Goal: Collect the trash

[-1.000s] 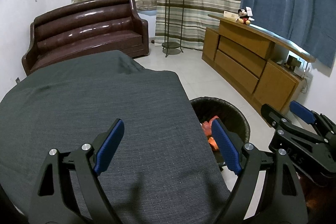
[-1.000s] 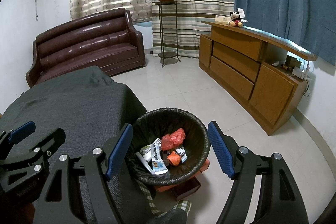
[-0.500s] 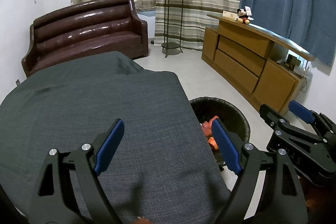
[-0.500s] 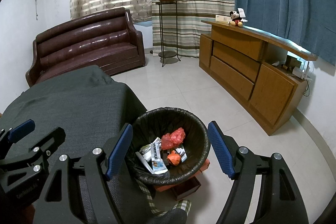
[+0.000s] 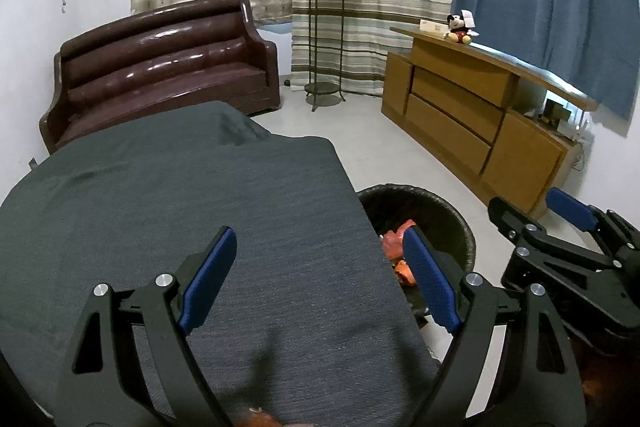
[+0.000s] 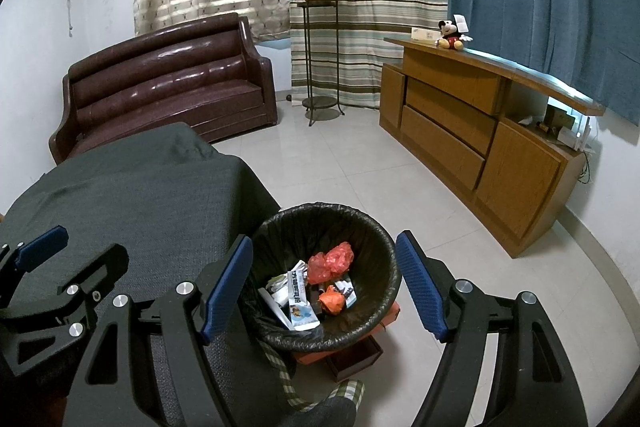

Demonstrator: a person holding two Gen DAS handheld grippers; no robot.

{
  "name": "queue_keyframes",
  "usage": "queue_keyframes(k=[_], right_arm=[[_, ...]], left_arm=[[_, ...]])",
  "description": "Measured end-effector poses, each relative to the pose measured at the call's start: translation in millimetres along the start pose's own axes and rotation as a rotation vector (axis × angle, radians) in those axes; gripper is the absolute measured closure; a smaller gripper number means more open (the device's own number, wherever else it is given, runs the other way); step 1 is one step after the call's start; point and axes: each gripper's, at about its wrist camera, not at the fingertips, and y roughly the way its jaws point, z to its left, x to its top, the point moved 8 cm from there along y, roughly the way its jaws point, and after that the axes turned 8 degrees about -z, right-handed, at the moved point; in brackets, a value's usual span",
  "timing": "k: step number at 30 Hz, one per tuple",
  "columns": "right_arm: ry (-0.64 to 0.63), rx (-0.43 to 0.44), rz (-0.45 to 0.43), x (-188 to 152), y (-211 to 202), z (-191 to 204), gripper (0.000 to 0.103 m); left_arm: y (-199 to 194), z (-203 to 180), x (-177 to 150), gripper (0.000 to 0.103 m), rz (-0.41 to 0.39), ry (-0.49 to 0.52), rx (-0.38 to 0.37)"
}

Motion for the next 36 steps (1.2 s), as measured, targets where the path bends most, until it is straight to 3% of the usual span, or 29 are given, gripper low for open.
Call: queue_keyframes(k=[18, 21, 36], right_arm=[[-0.002, 0.0, 0.002, 0.3, -0.1, 1.7, 0.031], [-0.001, 0.001, 0.003, -0.5, -0.4, 2.2, 0.031], [-0.002, 0.006, -0.001, -7.5, -2.5, 6.7, 0.031]], left_arm=[[-0.5, 1.8, 1.3, 0.02, 0.0, -0.014, -0.027], [-2.7, 2.0, 3.1, 0.015, -0.007, -0.013, -0.017], [4.2, 1.3, 2.7, 0.014, 0.009, -0.031, -0.032]])
